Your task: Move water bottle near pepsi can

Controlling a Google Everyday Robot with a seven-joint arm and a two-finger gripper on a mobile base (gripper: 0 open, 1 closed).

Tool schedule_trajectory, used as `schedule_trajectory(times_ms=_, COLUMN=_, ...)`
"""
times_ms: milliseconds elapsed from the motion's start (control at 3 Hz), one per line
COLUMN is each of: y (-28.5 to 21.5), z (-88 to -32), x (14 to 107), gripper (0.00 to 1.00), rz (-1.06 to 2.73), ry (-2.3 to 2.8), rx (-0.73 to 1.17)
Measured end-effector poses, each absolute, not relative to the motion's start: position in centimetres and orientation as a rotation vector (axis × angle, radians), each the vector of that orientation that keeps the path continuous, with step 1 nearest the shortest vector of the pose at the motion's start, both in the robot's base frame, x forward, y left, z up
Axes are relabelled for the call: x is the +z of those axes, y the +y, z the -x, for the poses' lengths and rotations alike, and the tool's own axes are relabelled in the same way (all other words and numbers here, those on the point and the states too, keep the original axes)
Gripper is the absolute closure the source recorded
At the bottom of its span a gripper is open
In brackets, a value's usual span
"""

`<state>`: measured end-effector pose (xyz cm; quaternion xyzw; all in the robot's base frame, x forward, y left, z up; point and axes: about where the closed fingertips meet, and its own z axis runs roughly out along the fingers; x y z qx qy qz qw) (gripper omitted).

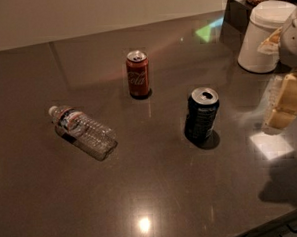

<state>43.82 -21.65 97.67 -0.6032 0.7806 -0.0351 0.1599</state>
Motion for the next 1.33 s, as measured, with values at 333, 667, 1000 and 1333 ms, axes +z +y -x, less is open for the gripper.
schedule_trajectory(times_ms=333, y=-21.6, z=-43.8, x=97.7, gripper=0.0, rz=1.723, ry=2.23, rx=-0.1)
schedule_trajectory(times_ms=667, y=-20.5, z=-44.3, x=97.9, gripper=0.0, rz=1.734, ry=2.228, rx=-0.107)
schedule_trajectory(times_ms=1000, y=-16.8, z=-45.1, x=98.0, gripper=0.0, rz=1.749, ry=2.223, rx=-0.11)
schedule_trajectory(times_ms=1333, y=-10.9, z=-45.2, x=97.4, gripper=0.0, rz=1.781, ry=2.23, rx=-0.077)
